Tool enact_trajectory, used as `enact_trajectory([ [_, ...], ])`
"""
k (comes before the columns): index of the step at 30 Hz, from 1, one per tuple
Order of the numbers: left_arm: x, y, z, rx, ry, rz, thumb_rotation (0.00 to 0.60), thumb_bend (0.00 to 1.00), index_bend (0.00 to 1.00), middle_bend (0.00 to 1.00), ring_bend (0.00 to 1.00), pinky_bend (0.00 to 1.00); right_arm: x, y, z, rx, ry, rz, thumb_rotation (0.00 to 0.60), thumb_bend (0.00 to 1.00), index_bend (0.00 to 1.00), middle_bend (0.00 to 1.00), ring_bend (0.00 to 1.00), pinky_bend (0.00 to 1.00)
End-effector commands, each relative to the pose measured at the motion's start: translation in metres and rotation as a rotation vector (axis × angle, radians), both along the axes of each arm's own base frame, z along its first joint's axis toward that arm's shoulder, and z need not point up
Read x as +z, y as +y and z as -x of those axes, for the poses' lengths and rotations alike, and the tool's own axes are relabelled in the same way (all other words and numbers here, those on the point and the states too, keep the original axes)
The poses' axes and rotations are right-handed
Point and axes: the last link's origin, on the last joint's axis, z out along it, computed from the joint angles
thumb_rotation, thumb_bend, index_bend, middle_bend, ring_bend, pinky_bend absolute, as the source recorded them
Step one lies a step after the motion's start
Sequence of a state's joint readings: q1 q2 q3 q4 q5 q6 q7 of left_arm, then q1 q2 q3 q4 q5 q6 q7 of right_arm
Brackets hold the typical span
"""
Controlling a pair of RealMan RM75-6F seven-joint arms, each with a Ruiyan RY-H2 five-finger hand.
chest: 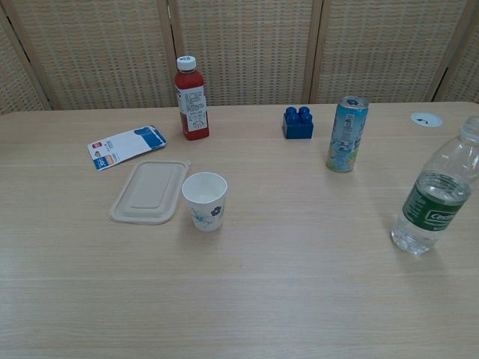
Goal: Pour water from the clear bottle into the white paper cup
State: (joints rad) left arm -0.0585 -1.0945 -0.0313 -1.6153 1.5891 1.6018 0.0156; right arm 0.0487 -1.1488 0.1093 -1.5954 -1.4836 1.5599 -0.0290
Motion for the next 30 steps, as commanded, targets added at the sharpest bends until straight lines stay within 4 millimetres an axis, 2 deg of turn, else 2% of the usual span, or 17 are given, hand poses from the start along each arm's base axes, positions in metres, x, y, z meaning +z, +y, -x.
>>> enact_trajectory([
  [1, -0.001, -0.001, 0.000, 0.003, 0.002, 0.004, 0.600, 0.00, 0.00, 0.00, 0.00, 0.00, -0.001, -0.001, 0.002, -0.014, -0.007, -0.023, 0.600, 0.00, 0.00, 0.00, 0.00, 0.00],
  [7, -0.002, -0.001, -0.001, 0.000, 0.005, 0.006, 0.600, 0.00, 0.00, 0.00, 0.00, 0.00, -0.009, -0.007, 0.011, -0.058, -0.068, -0.099, 0.600, 0.00, 0.00, 0.00, 0.00, 0.00],
  [11, -0.007, 0.000, -0.001, 0.002, 0.011, 0.025, 0.600, 0.00, 0.00, 0.00, 0.00, 0.00, -0.021, -0.022, 0.032, -0.134, -0.157, -0.241, 0.600, 0.00, 0.00, 0.00, 0.00, 0.00],
  [16, -0.010, 0.000, -0.001, 0.001, 0.010, 0.047, 0.600, 0.00, 0.00, 0.00, 0.00, 0.00, -0.037, -0.034, 0.047, -0.174, -0.306, -0.361, 0.600, 0.00, 0.00, 0.00, 0.00, 0.00],
  [21, -0.009, -0.001, -0.002, 0.000, 0.001, 0.047, 0.600, 0.00, 0.00, 0.00, 0.00, 0.00, -0.058, -0.041, 0.051, -0.166, -0.381, -0.450, 0.600, 0.00, 0.00, 0.00, 0.00, 0.00],
  [30, -0.008, 0.005, 0.001, 0.022, -0.015, 0.052, 0.600, 0.00, 0.00, 0.00, 0.00, 0.00, -0.088, -0.061, 0.043, -0.169, -0.493, -0.520, 0.600, 0.00, 0.00, 0.00, 0.00, 0.00],
])
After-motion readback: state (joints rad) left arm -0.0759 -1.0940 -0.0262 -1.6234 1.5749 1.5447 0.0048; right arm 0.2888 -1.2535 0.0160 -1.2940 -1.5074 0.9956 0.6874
